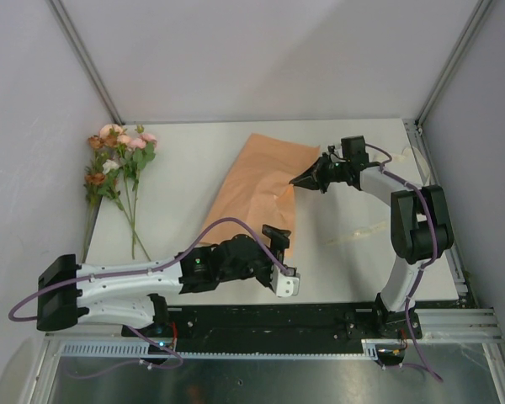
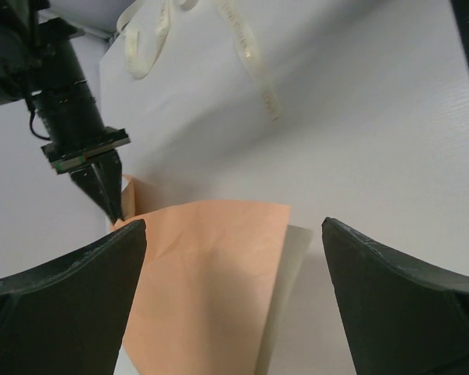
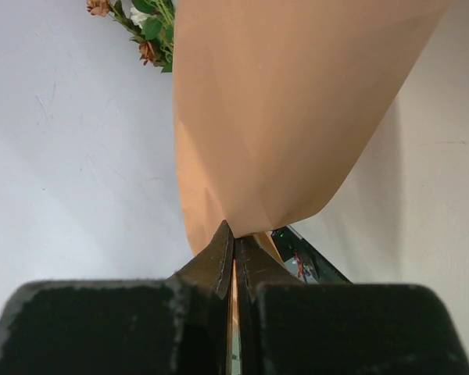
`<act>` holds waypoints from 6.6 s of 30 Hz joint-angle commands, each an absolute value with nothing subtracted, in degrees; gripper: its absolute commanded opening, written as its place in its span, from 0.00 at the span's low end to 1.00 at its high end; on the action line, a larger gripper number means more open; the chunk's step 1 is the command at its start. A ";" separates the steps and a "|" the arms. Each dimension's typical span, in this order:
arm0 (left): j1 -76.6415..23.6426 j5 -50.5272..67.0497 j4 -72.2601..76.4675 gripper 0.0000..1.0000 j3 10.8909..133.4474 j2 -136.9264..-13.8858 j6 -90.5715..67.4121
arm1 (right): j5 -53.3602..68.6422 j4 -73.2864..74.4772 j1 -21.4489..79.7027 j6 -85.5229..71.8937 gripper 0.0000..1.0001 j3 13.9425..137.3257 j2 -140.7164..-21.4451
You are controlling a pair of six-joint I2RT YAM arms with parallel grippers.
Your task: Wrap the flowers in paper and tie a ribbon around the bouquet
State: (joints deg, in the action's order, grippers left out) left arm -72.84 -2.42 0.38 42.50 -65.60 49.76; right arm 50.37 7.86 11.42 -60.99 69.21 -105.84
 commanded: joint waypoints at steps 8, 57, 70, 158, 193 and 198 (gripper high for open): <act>-73.93 -4.00 3.01 0.98 44.11 -68.29 51.65 | 50.71 7.60 11.51 -62.04 0.00 68.79 -103.21; -43.60 -2.25 -1.37 0.00 60.91 -71.89 -8.16 | 52.59 14.83 5.97 -39.65 0.99 64.76 -102.69; -37.17 6.43 -0.39 0.00 62.37 -70.48 -18.18 | 49.43 5.60 15.16 -36.25 0.99 72.02 -120.76; 22.73 22.49 -55.80 0.99 59.72 -48.68 -9.25 | -1.73 66.12 39.98 28.63 0.62 106.85 -134.19; 22.32 25.72 -40.96 1.00 76.59 -70.55 -4.70 | 14.21 53.26 34.59 9.71 0.90 130.04 -137.63; 23.49 25.18 -40.96 1.00 75.82 -70.50 -5.78 | 15.39 49.01 36.70 6.31 0.91 130.67 -140.83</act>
State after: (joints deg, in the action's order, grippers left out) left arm 22.87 22.94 -42.35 74.41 -71.33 -3.27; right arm 13.50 52.77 35.68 11.33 128.18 -138.23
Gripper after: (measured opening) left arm 0.995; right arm 0.908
